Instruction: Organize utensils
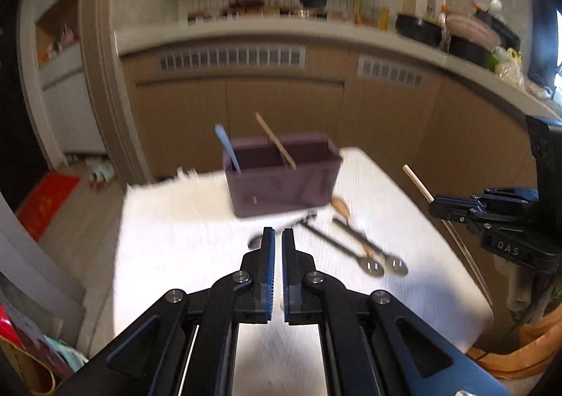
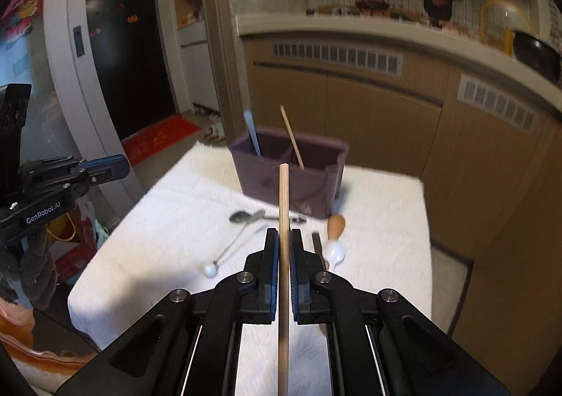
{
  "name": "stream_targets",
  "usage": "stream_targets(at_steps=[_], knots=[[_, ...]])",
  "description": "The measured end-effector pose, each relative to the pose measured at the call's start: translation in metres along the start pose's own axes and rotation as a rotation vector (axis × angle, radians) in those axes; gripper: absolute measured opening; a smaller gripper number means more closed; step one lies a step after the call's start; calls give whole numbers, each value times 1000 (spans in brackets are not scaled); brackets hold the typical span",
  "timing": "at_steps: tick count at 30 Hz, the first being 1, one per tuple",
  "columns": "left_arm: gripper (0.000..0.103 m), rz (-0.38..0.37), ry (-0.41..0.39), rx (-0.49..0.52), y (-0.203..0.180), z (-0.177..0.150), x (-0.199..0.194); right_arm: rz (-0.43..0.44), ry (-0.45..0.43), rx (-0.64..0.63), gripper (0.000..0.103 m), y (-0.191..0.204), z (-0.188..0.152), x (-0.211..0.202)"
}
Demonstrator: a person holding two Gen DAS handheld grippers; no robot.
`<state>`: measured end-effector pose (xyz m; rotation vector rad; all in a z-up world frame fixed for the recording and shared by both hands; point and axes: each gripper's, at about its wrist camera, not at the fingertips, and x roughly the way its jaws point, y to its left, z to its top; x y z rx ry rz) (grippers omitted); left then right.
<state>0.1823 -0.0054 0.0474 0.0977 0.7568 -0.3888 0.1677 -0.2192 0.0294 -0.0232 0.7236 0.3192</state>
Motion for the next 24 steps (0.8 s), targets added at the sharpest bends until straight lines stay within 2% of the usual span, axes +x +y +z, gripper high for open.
stream_targets(at_steps=[2,6,10,14,18,21,24], knots=[[9,-23,72,-25,4,-9,28,10,55,32,6,-8,-13,17],[30,-119,210,-67,5,-17,88,20,142,92,6,-23,-40,51],[42,-104,278,-32,-5,-17,138,20,199,116,6,-35,-53,76],[42,-97,332,-10,-9,-14,178,32,230,128,6,-43,-61,93],[42,-58,332,35,-16,-8,201,51,244,135,6,-44,-66,101],[41,-57,339,33,-16,-2,215,58,250,134,6,-43,-67,105],[35,-50,351,38,-18,-2,228,59,261,120,6,-41,-69,111]])
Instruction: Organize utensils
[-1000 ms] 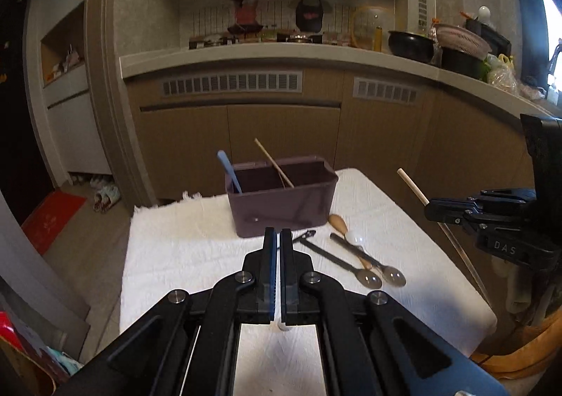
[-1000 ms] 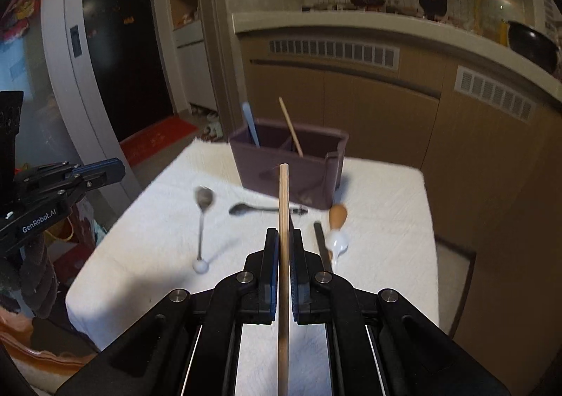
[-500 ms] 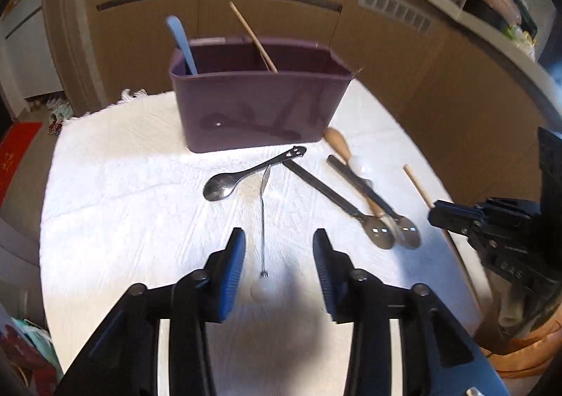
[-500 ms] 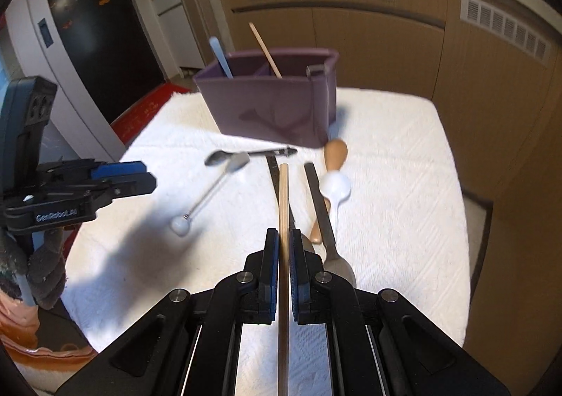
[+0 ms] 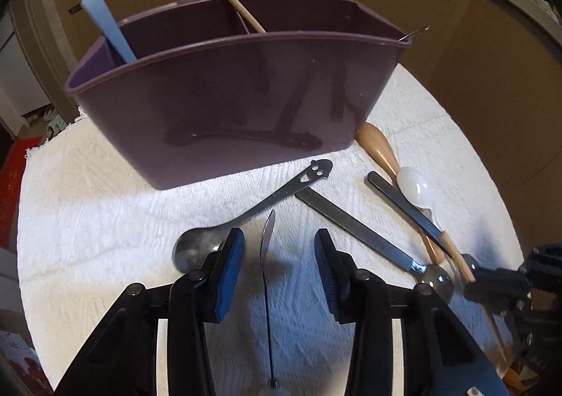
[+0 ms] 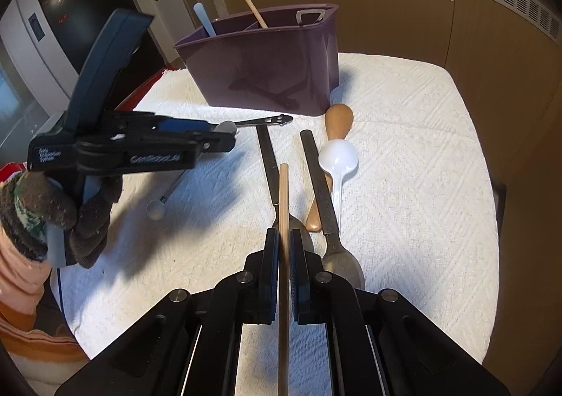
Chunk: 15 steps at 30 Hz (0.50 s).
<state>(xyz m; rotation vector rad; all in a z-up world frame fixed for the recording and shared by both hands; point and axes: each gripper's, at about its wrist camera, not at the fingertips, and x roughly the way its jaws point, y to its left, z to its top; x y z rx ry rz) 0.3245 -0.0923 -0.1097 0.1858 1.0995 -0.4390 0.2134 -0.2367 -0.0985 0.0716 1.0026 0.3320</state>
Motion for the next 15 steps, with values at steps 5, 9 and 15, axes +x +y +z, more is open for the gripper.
stream_targets(at_steps=[5,9,15], knots=[[15,13,-7,-2,0,0,10,13,24,5,6,-1,-1,8],[2,34,-43,10,-1,-4,4,12,23,5,6,-1,-2,7],[1,48,-145,12,-3,-21,-37,11,19,4,6,2,-2,5]])
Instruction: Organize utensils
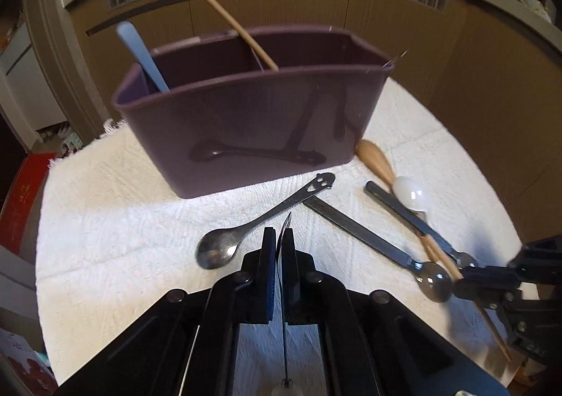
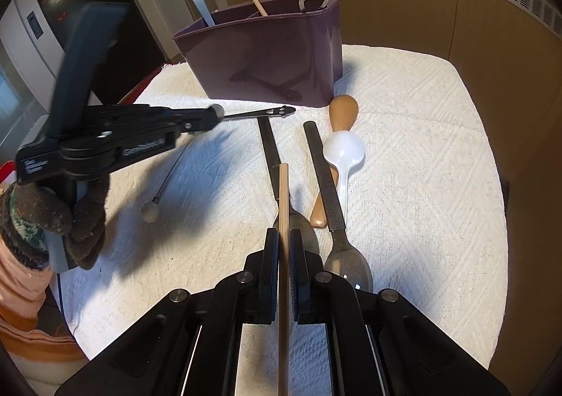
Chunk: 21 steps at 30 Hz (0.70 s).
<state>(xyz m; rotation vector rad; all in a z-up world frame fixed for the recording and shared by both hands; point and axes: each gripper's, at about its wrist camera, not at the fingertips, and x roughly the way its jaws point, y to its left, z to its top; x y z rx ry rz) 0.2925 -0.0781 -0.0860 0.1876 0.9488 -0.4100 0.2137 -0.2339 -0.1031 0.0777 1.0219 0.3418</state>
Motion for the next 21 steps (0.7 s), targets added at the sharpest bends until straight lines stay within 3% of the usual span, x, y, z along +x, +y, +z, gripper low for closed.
stream_targets(at_steps=[6,12,21], knots=[[1,5,-163,-6,0,-13,-82,14,-40,-13,6,10,1,-18],[1,31,-316,-20,3,-20,-155,37,-133,-34,6,24,8,-57],[2,66,-497,4,1,3,-216,19,-379,-122,6,56,49,-140]])
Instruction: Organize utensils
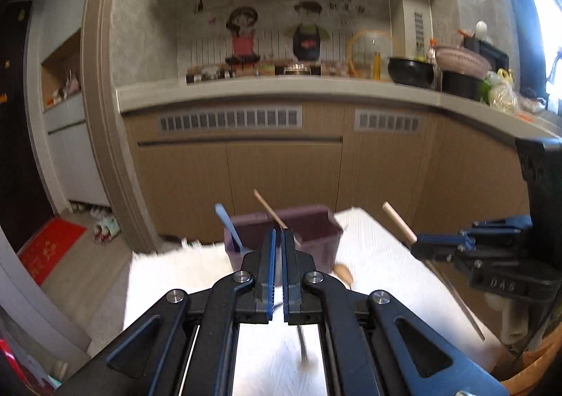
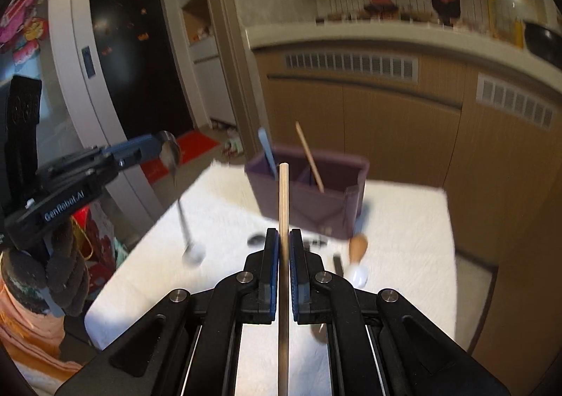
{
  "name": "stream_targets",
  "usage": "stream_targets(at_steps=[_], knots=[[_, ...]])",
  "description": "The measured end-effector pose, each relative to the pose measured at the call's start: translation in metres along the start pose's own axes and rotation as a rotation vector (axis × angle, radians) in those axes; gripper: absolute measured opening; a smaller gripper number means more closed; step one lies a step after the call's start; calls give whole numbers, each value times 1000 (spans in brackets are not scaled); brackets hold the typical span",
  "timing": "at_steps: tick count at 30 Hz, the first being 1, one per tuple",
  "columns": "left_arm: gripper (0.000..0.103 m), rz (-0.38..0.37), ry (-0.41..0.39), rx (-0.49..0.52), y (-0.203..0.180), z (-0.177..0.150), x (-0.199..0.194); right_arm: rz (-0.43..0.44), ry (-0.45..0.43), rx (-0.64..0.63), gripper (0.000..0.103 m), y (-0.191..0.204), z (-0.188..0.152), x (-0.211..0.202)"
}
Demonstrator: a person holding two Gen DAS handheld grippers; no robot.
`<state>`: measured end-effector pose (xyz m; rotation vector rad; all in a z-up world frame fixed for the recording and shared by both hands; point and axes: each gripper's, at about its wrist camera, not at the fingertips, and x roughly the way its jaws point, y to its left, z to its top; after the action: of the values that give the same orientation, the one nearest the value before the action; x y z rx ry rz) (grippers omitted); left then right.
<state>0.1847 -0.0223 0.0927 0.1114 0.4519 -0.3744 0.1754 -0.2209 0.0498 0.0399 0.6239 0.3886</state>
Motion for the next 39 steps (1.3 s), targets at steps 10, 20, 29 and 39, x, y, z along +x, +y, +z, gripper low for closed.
stream_targets(at_steps=[10,20,29,39], knots=[[3,-36,116,-15,13,-2,9,6,-29,-6,6,1,36,-5],[49,-55,703,-214,39,-141,53,-25,289,57,6,-19,-64,79],[49,-19,719,-261,27,-173,44,34,402,87,6,-20,-116,105],[32,60,669,-189,11,-186,67,31,400,64,8,-19,-123,101]])
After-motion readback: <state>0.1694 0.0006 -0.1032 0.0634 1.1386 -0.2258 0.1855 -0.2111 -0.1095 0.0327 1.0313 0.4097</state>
